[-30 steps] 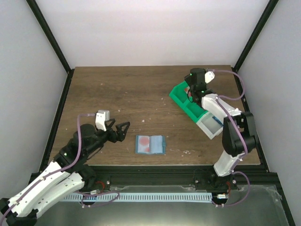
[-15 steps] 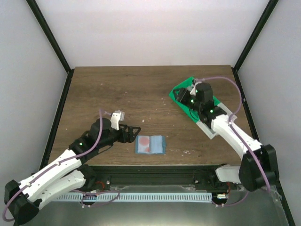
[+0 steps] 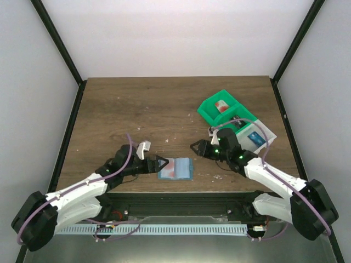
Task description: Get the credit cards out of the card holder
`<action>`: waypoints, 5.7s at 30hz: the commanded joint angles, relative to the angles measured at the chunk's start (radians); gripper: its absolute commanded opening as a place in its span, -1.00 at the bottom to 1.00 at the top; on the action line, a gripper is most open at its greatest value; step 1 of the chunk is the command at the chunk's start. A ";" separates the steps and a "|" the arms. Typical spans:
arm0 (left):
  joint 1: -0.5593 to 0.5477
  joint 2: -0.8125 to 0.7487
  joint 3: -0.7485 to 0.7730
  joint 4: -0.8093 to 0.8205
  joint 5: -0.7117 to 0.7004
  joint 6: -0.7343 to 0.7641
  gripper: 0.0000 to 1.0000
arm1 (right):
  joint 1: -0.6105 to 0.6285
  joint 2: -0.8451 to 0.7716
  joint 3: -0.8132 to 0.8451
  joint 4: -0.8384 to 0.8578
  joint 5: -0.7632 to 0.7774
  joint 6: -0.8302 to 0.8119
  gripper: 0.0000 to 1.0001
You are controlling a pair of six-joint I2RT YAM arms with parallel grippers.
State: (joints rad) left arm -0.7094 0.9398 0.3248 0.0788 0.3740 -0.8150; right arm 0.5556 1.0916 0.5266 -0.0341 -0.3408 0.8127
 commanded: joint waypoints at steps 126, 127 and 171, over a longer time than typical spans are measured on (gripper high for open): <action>0.037 0.432 -0.144 0.706 0.187 -0.197 0.98 | 0.371 0.571 -0.053 0.398 0.019 0.185 -0.99; 0.035 0.431 -0.141 0.712 0.187 -0.201 0.98 | 0.371 0.573 -0.052 0.399 0.018 0.184 -0.99; 0.004 0.296 -0.153 0.529 0.021 -0.224 0.99 | 0.385 0.534 -0.038 0.408 0.103 0.173 -0.99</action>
State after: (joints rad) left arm -0.7086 1.2213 0.1551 0.6037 0.4038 -1.0660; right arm 0.9276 1.6073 0.4961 0.3756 -0.2600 0.9844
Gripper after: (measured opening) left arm 0.996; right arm 0.015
